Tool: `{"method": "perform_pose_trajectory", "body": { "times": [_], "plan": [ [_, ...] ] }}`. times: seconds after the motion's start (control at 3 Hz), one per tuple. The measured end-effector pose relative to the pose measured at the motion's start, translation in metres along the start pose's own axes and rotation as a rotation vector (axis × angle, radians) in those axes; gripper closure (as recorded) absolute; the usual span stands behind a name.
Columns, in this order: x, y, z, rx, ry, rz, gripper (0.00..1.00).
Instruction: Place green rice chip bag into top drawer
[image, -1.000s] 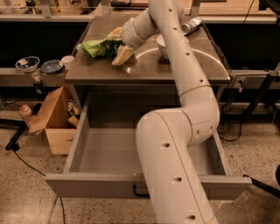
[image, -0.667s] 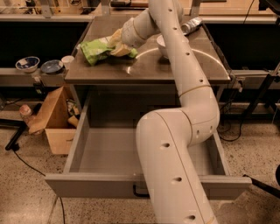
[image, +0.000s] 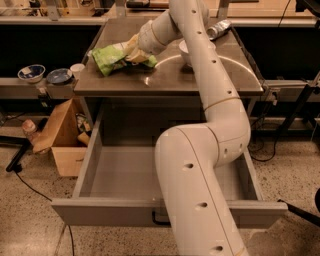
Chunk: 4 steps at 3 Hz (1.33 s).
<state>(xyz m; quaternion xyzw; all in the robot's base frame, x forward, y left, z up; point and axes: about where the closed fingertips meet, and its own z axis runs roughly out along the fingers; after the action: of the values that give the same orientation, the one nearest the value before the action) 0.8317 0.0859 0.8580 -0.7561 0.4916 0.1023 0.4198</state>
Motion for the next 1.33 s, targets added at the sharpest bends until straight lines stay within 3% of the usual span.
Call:
{"method": "perform_pose_trajectory", "body": {
  "times": [1.0, 1.33],
  "plan": [
    [-0.003, 0.001, -0.028, 0.010, -0.014, -0.046, 1.00],
    [0.011, 0.015, -0.082, 0.010, -0.010, -0.095, 1.00]
  ]
}}
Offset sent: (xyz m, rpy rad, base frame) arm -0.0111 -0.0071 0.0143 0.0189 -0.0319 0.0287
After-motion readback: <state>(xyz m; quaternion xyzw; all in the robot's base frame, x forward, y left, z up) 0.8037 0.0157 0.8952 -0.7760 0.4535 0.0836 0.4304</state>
